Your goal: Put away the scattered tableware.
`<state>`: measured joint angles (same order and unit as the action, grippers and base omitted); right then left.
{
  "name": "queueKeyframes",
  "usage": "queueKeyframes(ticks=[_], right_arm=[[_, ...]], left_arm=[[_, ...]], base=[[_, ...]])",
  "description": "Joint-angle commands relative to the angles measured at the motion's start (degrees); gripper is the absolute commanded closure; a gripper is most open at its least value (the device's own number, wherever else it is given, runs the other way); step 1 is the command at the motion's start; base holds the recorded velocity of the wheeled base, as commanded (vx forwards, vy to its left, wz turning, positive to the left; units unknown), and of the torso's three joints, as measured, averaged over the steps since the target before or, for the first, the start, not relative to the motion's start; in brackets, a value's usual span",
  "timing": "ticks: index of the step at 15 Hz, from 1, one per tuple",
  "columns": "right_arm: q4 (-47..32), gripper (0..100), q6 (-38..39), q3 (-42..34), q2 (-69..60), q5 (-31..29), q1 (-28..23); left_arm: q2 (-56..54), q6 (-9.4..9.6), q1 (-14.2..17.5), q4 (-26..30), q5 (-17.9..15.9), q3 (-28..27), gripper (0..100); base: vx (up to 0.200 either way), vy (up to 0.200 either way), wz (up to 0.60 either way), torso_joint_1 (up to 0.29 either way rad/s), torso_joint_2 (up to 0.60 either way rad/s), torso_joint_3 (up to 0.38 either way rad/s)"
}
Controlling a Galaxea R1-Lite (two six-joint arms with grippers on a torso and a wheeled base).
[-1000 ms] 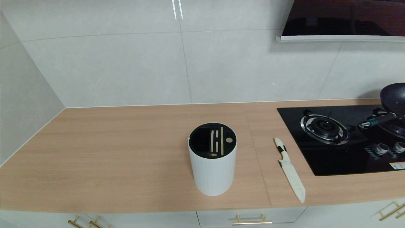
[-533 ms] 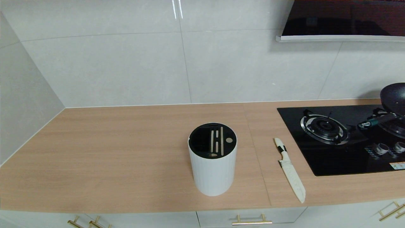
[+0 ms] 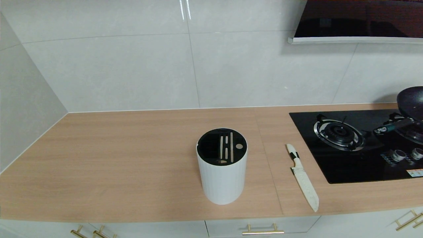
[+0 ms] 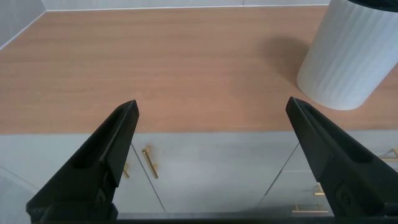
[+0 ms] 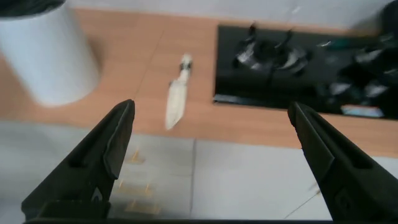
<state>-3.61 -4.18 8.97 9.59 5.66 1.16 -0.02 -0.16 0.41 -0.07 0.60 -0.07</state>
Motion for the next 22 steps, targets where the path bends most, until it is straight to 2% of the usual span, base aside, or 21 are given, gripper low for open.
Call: queueKeyframes(ticks=[1, 4, 9, 13, 22], right_arm=[[1.2, 0, 0.1, 7.0, 25.2, 1.6, 2.2], [5.5, 0, 0.7, 17.5, 47.7, 0.4, 7.7], [6.6, 0, 0.8, 32.0, 69.9, -1.3, 11.8], [10.6, 0, 1.0, 32.5, 83.0, -1.2, 12.4], [38.4, 0, 6.6, 31.5, 109.3, -10.7, 15.1]], left_arm=[[0.0, -0.02, 0.0, 0.0, 0.0, 0.1, 0], [0.0, -0.02, 0.0, 0.0, 0.0, 0.1, 0], [0.0, -0.02, 0.0, 0.0, 0.0, 0.1, 0], [0.0, -0.02, 0.0, 0.0, 0.0, 0.1, 0], [0.0, -0.02, 0.0, 0.0, 0.0, 0.0, 0]], base=[[0.0, 0.0, 0.0, 0.0, 0.0, 0.0], [0.0, 0.0, 0.0, 0.0, 0.0, 0.0], [0.0, 0.0, 0.0, 0.0, 0.0, 0.0], [0.0, 0.0, 0.0, 0.0, 0.0, 0.0], [0.0, 0.0, 0.0, 0.0, 0.0, 0.0]])
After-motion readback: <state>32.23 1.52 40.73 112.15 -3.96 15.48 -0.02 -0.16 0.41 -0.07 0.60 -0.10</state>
